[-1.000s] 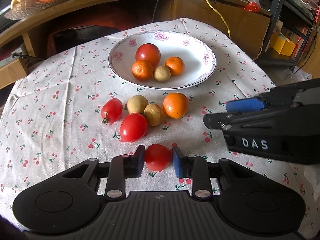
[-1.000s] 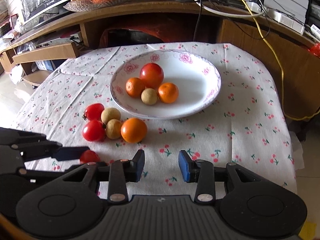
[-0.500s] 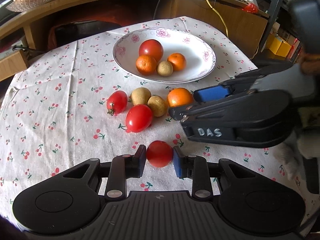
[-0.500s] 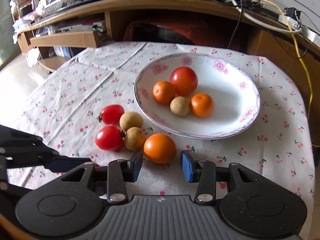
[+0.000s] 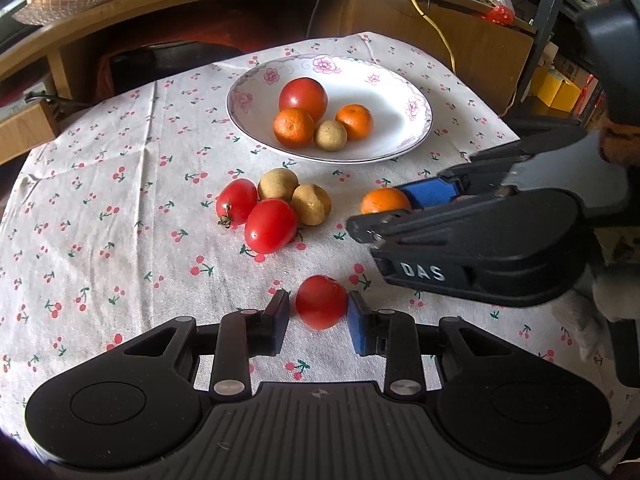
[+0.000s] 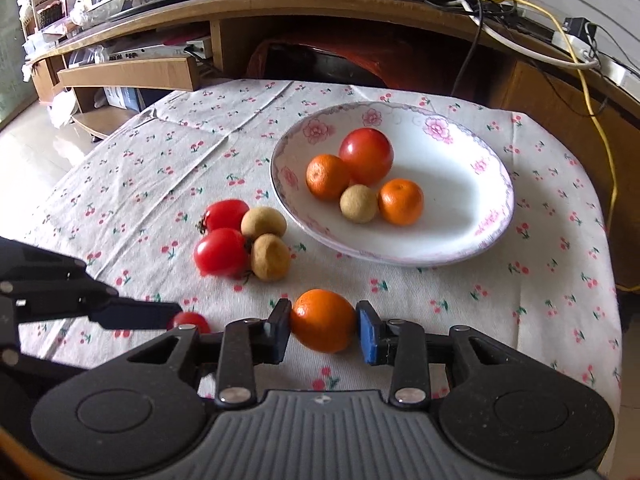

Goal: Organize fruits
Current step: 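Grasp the orange with the right tool while the left tool holds the tomato, then lift and carry the tomato and orange over the white bowl with both tools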

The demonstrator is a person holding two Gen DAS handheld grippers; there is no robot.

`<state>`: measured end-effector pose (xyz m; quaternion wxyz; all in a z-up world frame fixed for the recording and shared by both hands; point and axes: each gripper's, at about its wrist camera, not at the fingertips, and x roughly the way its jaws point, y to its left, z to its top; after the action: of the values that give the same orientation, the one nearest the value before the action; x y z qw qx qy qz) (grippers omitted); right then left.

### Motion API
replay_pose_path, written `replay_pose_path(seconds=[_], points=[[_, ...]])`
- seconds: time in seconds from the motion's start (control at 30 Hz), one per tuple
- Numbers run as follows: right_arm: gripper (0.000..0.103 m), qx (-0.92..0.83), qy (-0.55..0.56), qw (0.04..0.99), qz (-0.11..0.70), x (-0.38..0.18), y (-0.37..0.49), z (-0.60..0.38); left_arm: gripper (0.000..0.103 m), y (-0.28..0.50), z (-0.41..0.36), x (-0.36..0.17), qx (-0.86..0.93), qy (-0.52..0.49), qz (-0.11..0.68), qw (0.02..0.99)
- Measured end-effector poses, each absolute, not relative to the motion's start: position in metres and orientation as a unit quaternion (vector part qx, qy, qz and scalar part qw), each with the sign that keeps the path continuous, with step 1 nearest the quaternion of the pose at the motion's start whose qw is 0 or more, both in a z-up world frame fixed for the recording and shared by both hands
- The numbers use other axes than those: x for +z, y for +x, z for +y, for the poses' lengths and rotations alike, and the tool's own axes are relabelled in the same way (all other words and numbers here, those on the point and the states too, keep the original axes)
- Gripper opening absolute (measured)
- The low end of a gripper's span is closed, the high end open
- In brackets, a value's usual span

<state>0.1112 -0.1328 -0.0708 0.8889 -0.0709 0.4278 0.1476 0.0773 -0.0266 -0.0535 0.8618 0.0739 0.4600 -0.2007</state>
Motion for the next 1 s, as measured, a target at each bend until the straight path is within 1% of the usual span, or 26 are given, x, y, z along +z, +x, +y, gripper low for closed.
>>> replay_pose_path(seconds=[0.13,0.2,0.27,0.4,0.5,0.7,0.83,0.93,1.0], points=[[0.035,0.146,-0.078,0.886,0.433,-0.07,0.1,-0.137,0.039,0.075,-0.028,-0.054,-0.199,0.081,0.459,0.862],[0.035,0.142,-0.081,0.885,0.435,-0.07,0.096,-0.139,0.043,0.075,-0.029,-0.054,-0.197,0.086,0.457,0.863],[0.035,0.135,-0.079,0.884,0.44,-0.07,0.094,-0.142,0.044,0.074,-0.031,-0.055,-0.197,0.096,0.454,0.864],[0.035,0.128,-0.078,0.885,0.442,-0.071,0.089,-0.149,0.052,0.072,-0.033,-0.056,-0.202,0.107,0.448,0.864],[0.035,0.13,-0.073,0.885,0.442,-0.07,0.088,-0.152,0.056,0.073,-0.033,-0.056,-0.2,0.112,0.446,0.865],[0.035,0.135,-0.067,0.884,0.444,-0.069,0.091,-0.155,0.058,0.078,-0.031,-0.057,-0.204,0.11,0.444,0.866],[0.035,0.137,-0.059,0.882,0.446,-0.068,0.091,-0.157,0.057,0.079,-0.032,-0.057,-0.208,0.11,0.445,0.864],[0.035,0.136,-0.055,0.881,0.449,-0.068,0.091,-0.158,0.048,0.079,-0.036,-0.057,-0.215,0.113,0.445,0.862],[0.035,0.135,-0.063,0.882,0.448,-0.068,0.089,-0.157,0.039,0.078,-0.038,-0.056,-0.218,0.115,0.447,0.86]])
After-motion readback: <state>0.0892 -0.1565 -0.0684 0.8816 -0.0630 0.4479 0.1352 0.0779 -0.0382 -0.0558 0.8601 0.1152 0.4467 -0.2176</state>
